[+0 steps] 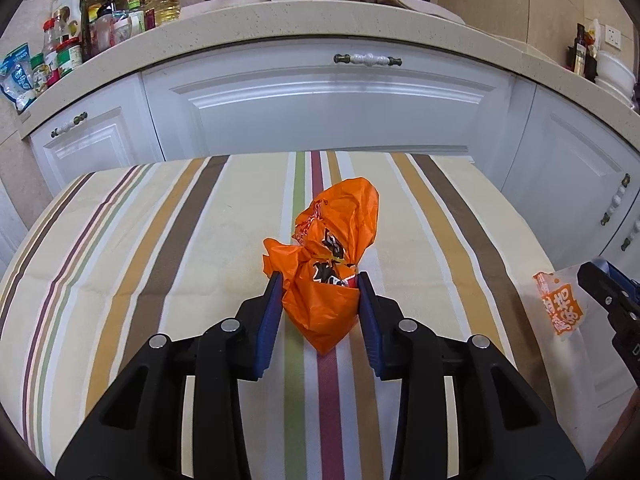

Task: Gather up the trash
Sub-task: 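Carry both bags over the bin and open both grippers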

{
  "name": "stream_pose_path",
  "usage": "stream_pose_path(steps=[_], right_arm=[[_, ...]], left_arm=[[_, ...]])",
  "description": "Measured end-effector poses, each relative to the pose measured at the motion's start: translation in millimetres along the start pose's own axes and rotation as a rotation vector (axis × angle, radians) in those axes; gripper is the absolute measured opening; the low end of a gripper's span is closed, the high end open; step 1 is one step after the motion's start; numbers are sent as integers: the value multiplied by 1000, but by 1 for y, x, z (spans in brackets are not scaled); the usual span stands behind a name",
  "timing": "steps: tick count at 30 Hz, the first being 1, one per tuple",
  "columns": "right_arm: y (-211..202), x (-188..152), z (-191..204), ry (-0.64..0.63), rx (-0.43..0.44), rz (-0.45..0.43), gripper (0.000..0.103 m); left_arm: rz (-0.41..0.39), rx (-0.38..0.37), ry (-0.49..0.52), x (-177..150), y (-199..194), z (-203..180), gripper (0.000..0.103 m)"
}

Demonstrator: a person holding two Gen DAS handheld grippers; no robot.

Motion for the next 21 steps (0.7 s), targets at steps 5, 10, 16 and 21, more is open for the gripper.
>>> stream_pose_path(steps=[5, 10, 16, 21], right_arm=[[-7, 1, 7, -20, -4, -16, 22], [-17, 0, 8, -32, -15, -34, 22], [-32, -2, 4, -27, -38, -54, 22], [-48, -7, -10, -8, -71, -71, 22]], left_arm=[[-18, 1, -17, -3, -17, 12, 31], [-45, -6, -28, -5, -36, 20, 30], [-83, -48, -8, -6, -61, 9, 29], [-104, -86, 28, -9, -75, -12, 29]])
Point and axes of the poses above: each gripper's, at about its wrist camera, not at the fingertips, and y roughly the way its jaws point, z to its left, x to its top, the point moved 1 cm from there along y, roughly the way its jaws point, and after that the axes turned 8 degrees about z, right-handed, at the moved point
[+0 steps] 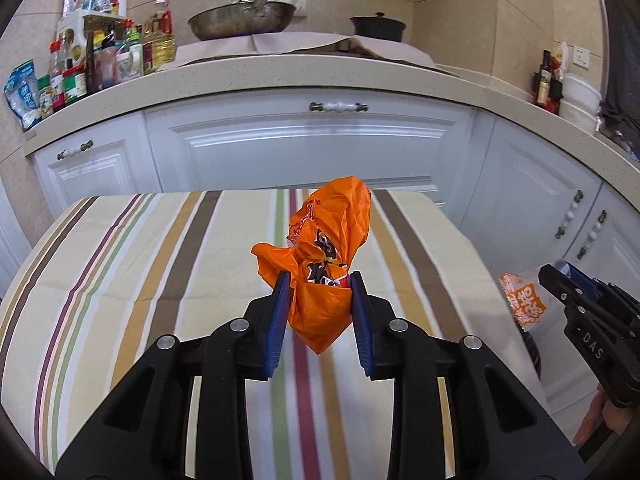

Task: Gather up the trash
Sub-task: 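Carry both bags over the bin and open both grippers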

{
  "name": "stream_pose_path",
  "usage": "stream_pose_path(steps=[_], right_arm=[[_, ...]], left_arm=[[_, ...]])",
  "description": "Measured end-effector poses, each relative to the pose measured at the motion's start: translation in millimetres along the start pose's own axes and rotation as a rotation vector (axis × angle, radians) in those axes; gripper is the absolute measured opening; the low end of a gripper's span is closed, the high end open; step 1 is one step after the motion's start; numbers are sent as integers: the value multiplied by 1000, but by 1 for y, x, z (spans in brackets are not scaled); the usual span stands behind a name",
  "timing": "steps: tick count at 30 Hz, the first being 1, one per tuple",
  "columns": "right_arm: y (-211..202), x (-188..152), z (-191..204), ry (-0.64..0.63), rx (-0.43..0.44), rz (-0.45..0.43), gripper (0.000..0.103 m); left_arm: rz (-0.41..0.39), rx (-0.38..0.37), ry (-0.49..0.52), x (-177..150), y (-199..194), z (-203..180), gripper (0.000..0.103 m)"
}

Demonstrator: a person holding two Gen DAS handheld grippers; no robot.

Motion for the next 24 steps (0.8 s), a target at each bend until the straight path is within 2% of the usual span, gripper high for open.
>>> stream_pose_path(steps=[10, 24], right_arm=[[-26, -10, -50, 76, -77, -28, 22], [-47, -32, -134, 189, -175, -36, 22]], left_arm=[[-14, -93, 86, -3, -17, -58, 28], [-4, -213, 252, -18, -9, -182, 28]])
Point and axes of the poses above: each gripper's, at about its wrist camera, not at the fingertips, and y roughly the way its jaws point, z to its left, x to its top, the point moved 1 cm from there along y, roughly the way its jaws point, and after that the axes turned 8 degrees about z, right-handed, at the moved point
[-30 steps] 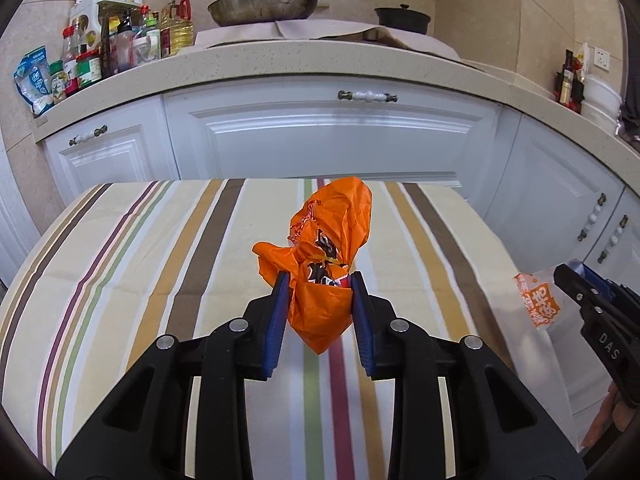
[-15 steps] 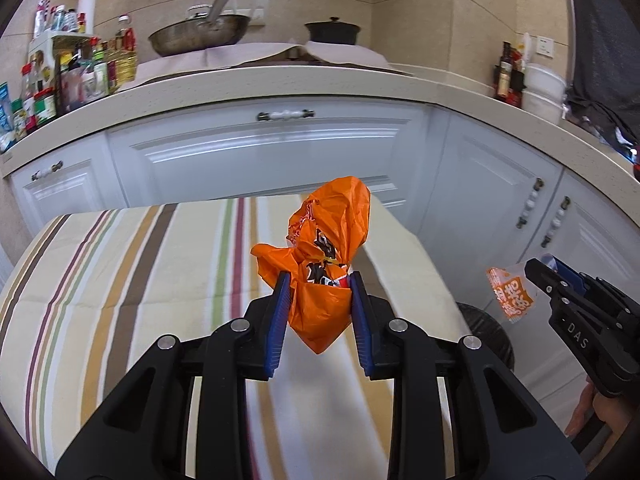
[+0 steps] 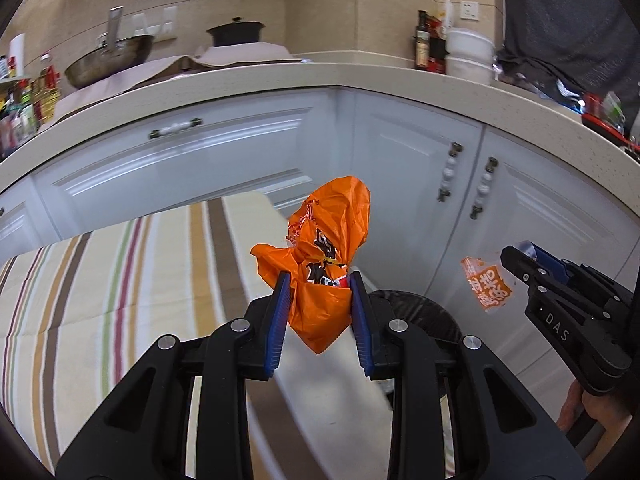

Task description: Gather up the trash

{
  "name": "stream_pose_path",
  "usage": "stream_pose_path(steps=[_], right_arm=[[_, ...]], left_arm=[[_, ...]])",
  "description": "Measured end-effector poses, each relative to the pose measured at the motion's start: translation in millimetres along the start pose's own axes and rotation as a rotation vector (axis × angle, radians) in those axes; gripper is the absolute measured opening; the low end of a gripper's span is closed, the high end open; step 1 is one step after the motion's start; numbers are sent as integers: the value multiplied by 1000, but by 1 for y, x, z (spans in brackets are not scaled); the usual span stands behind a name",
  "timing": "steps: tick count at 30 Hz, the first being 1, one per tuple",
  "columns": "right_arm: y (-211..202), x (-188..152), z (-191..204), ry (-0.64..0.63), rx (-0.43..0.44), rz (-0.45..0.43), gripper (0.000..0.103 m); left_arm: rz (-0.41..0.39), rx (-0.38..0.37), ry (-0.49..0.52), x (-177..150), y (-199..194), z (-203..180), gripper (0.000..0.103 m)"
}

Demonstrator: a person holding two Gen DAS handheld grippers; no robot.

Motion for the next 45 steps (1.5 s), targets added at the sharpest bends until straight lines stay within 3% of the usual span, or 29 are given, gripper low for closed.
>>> stream_pose_path(steps=[12, 22, 28, 29, 32, 40, 45], right_arm=[[26, -4, -47, 39, -14, 18, 22], [58, -6, -67, 52, -6, 55, 22], [76, -7, -76, 69, -8, 63, 22], [78, -7, -76, 70, -9, 62, 24], [86, -7, -79, 81, -13, 65, 43], [86, -6, -79, 73, -26, 67, 44], [78, -5, -77, 72, -42, 64, 46]], left_arm=[[49, -33, 74, 6, 56, -73, 28], [149, -26, 75, 5, 106, -95, 29], [156, -13, 83, 9, 122, -105, 30], [161, -12, 82, 9, 126, -106, 32], [168, -7, 69, 9, 132, -104, 40], [164, -3, 43, 12, 133, -97, 54], [150, -6, 43, 14, 127, -95, 56]])
Point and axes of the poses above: each gripper's, at about its wrist camera, not at the fingertips, and y roughly the way its jaws point, z to its left, x to its top, the point moved 1 cm from there along y, roughly the way its jaws point, and after that the axes turned 8 degrees about z, right-handed, at the moved point
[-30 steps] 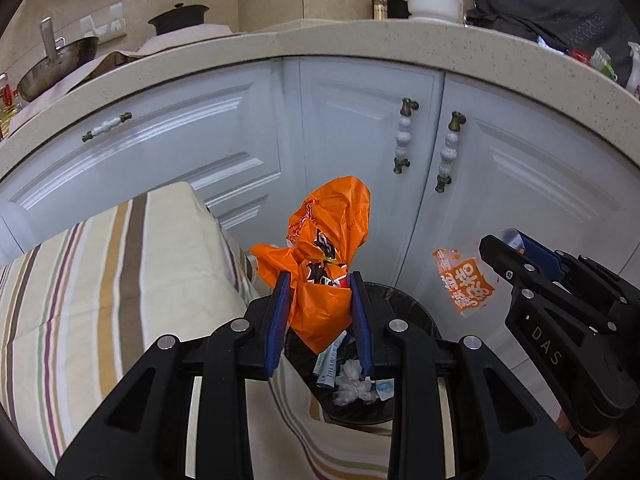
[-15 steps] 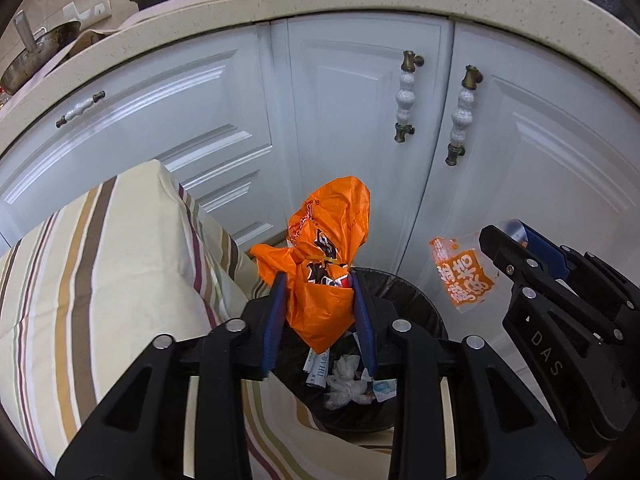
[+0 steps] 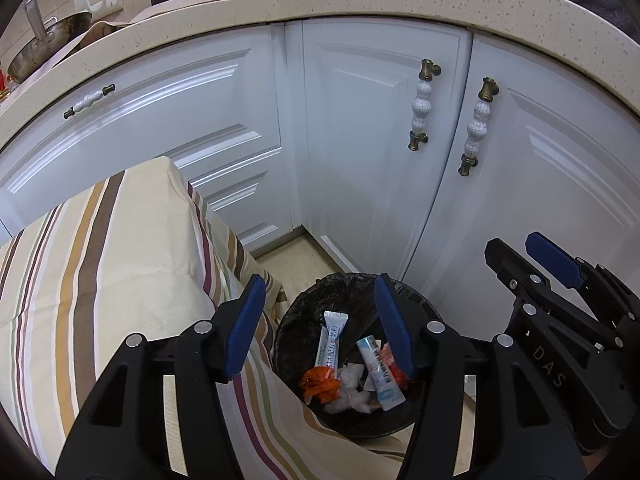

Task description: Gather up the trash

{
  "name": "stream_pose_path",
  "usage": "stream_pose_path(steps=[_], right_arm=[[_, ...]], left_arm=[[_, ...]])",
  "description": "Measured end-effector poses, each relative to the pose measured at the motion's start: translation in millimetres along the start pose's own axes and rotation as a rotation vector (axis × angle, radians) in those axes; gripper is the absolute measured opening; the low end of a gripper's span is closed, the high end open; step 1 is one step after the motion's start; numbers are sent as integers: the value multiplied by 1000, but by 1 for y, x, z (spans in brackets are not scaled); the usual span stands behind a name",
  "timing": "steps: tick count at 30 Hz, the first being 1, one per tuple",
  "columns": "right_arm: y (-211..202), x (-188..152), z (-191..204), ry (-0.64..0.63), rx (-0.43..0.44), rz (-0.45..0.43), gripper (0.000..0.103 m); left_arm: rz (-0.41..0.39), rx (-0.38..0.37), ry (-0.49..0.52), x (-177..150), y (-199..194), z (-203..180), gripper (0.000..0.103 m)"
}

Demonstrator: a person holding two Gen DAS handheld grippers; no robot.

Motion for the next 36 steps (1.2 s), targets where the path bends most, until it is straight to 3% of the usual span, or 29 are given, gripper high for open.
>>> stream_pose_path(steps=[12, 36], right_arm=[[-30, -2, 3, 13, -53, -26, 64], [-145, -35, 59, 21, -78, -113, 81]], left_arm=[[-71, 15, 14, -3, -33, 9, 70], [-237, 3, 41, -54, -164, 60, 89]])
Point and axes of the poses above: each gripper's, at about its wrist camera, not at the fingertips, and y roughly the way its jaws point, z to its left, x to its top, the point moved 1 cm from there along y, roughly the way its jaws point, and after that the axes turned 8 degrees about z, right-handed, at the moved point
